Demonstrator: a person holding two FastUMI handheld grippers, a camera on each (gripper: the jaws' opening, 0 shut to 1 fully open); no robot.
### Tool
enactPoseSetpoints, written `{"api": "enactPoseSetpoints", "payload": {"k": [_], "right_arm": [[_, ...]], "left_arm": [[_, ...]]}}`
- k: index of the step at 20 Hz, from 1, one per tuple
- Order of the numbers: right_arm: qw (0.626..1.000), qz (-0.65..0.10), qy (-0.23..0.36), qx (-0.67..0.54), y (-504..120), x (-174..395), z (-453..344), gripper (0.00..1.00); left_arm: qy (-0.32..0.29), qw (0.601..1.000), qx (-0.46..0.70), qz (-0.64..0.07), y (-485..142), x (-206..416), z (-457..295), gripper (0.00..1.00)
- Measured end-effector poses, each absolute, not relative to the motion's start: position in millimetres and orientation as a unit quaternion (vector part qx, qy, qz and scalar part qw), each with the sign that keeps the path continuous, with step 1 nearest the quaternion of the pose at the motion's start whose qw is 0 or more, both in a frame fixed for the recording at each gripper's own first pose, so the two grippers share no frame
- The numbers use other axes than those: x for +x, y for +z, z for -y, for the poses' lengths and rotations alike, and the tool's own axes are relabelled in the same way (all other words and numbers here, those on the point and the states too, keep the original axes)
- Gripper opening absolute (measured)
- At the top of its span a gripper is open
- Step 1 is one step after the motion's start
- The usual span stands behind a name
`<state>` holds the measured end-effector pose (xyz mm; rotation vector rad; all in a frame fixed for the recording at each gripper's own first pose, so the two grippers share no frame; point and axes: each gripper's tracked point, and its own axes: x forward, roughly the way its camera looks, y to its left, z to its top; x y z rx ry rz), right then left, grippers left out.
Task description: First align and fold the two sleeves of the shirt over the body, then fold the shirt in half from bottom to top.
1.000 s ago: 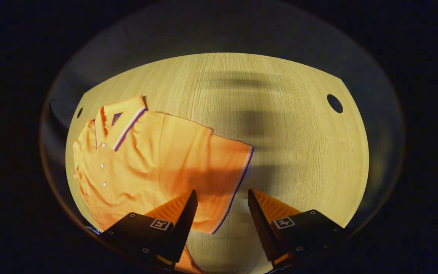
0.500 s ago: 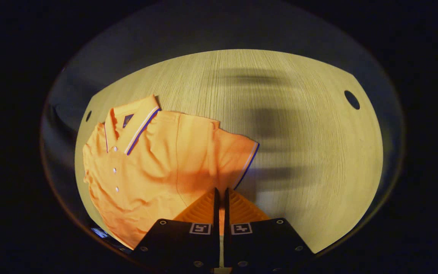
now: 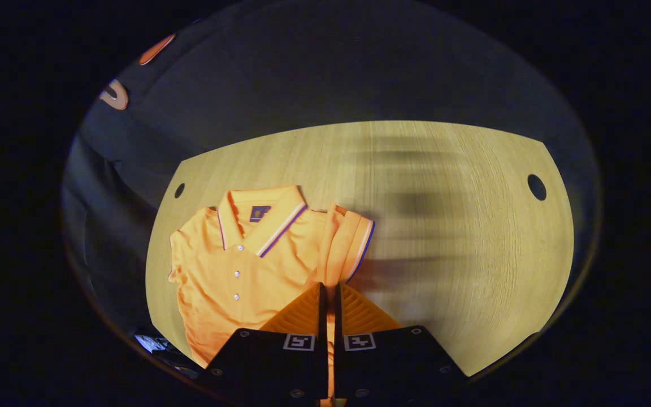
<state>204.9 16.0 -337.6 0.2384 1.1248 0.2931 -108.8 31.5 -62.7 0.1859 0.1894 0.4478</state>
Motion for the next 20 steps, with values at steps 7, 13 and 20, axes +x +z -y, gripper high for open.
{"api": "enactPoseSetpoints", "payload": {"k": [7, 13, 20], "right_arm": [[0.829, -0.520, 0.189, 0.084, -310.7, 196.6, -79.7, 0.04], [0.820, -0.504, 0.246, 0.115, -293.4, 188.1, -127.1, 0.24], [0.859, -0.438, 0.246, 0.104, -257.1, 181.7, -108.1, 0.78]], "left_arm": [[0.256, 0.958, 0.082, -0.104, -72.6, -131.1, -51.2, 0.99], [0.278, 0.950, 0.070, -0.120, -87.0, -142.6, -65.2, 0.99], [0.279, 0.948, 0.032, -0.148, -107.7, -126.5, -93.5, 0.99]]}}
